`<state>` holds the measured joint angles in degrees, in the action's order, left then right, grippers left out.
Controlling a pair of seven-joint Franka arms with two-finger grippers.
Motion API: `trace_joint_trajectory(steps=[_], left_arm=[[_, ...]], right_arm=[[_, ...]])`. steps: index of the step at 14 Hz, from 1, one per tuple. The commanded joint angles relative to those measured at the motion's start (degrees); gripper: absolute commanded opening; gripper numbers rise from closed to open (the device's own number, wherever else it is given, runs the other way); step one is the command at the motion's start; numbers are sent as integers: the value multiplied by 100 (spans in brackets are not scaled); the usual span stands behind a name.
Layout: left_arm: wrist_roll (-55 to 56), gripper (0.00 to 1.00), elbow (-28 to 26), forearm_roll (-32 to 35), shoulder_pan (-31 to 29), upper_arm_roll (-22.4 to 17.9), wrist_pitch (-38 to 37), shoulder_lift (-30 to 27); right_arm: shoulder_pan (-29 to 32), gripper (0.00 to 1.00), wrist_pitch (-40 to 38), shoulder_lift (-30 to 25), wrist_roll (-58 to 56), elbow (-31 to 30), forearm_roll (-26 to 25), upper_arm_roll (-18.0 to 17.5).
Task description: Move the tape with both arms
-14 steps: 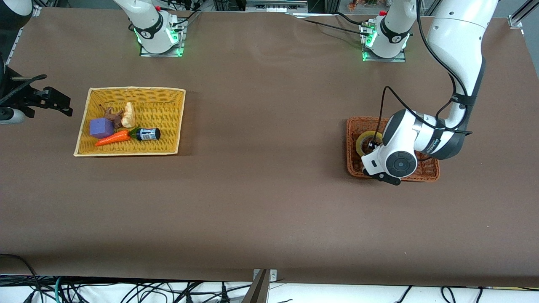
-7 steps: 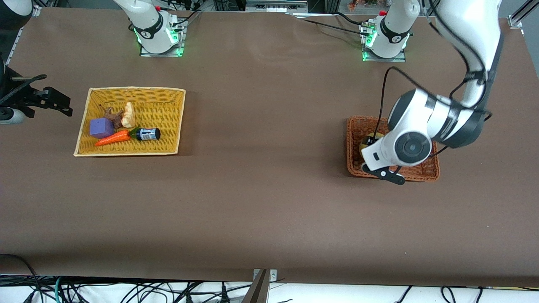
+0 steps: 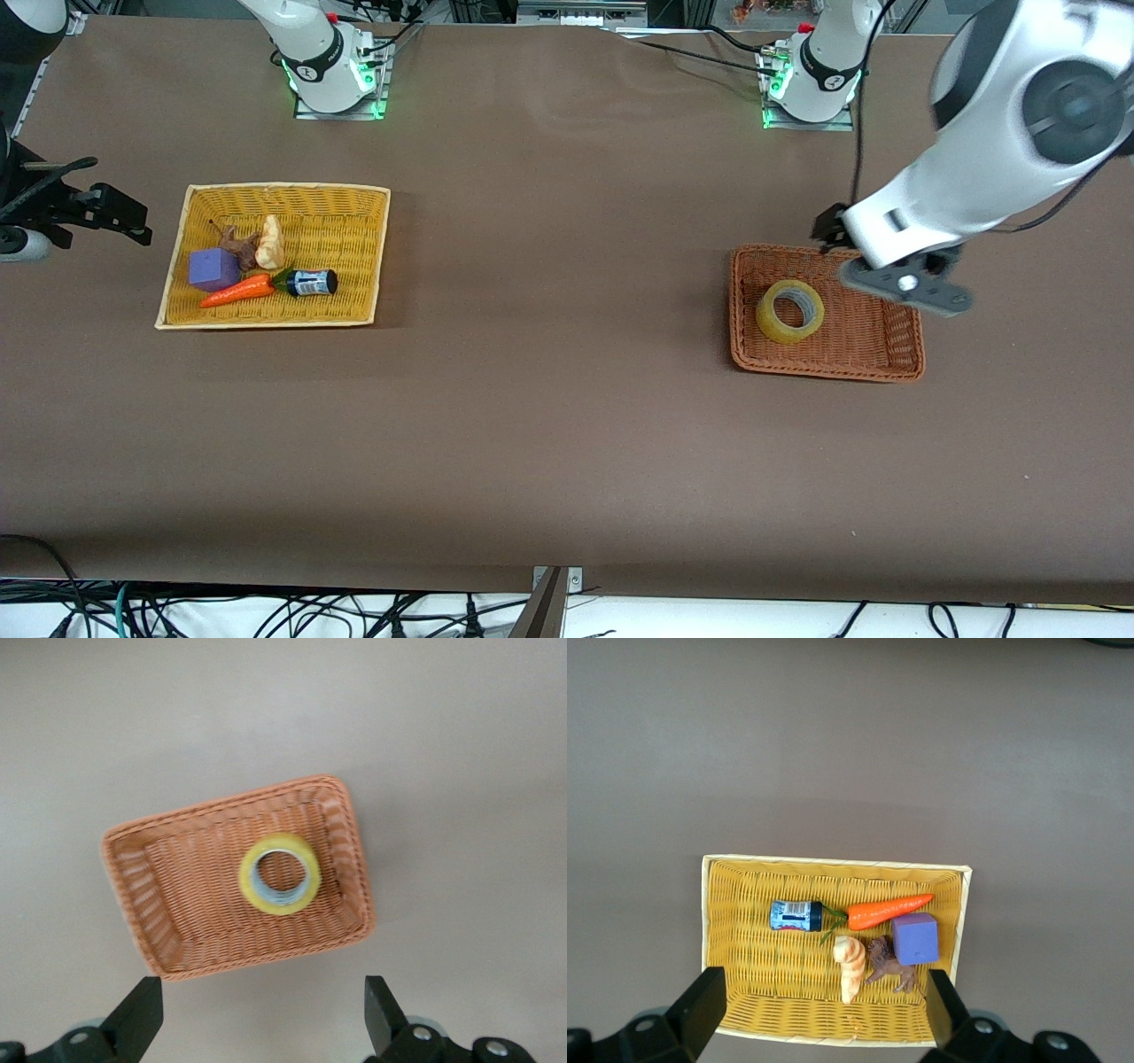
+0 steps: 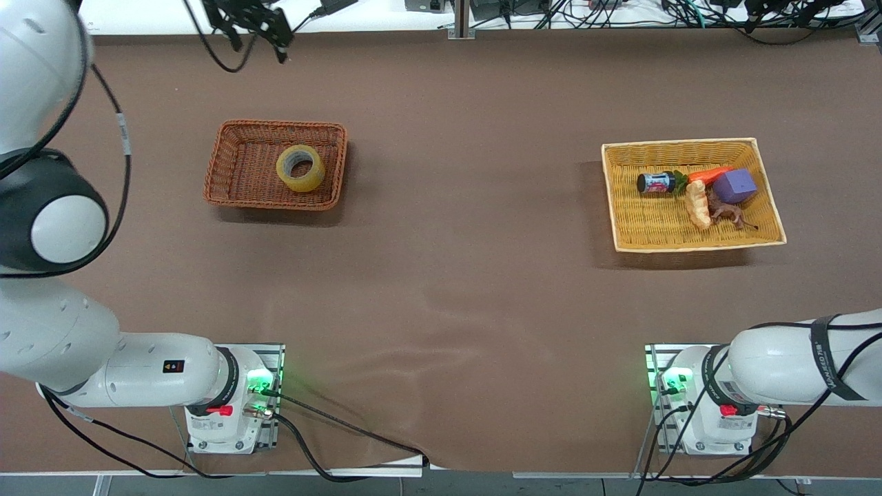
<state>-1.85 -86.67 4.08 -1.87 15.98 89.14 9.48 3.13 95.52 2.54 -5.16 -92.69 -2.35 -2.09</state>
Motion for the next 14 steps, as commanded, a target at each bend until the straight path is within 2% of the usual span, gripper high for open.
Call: trace_joint_trajectory(steps=[1,2,3,4,7,10,14], left_arm=[[-194,100,-1338,-188,89,-506,1127,-1093],[-185,100,-1613,-188,316,-821,1306,-1280],[-193,100,-1651,-188,623,-1199,1282,-1308],[-246,100,-1634,-197,678,-1333,1256,-1308],[-229,100,-1485,-223,653,-1291,1045,-1300],[-229,100,-1264,-714,276,-1097,597,-1238],[-202,100,-1107,-663,283,-1097,570,-1212]], right_arm=[[48,100,-95,54,-100,146,42,-11],[48,100,-95,45,-100,146,42,-11],[48,100,-95,54,-100,146,42,-11],[48,100,-95,45,-100,146,42,-11],[48,100,-95,45,-100,146,42,-11],[48,100,-95,54,-100,146,42,-11],[48,100,-95,45,-100,146,60,-11]])
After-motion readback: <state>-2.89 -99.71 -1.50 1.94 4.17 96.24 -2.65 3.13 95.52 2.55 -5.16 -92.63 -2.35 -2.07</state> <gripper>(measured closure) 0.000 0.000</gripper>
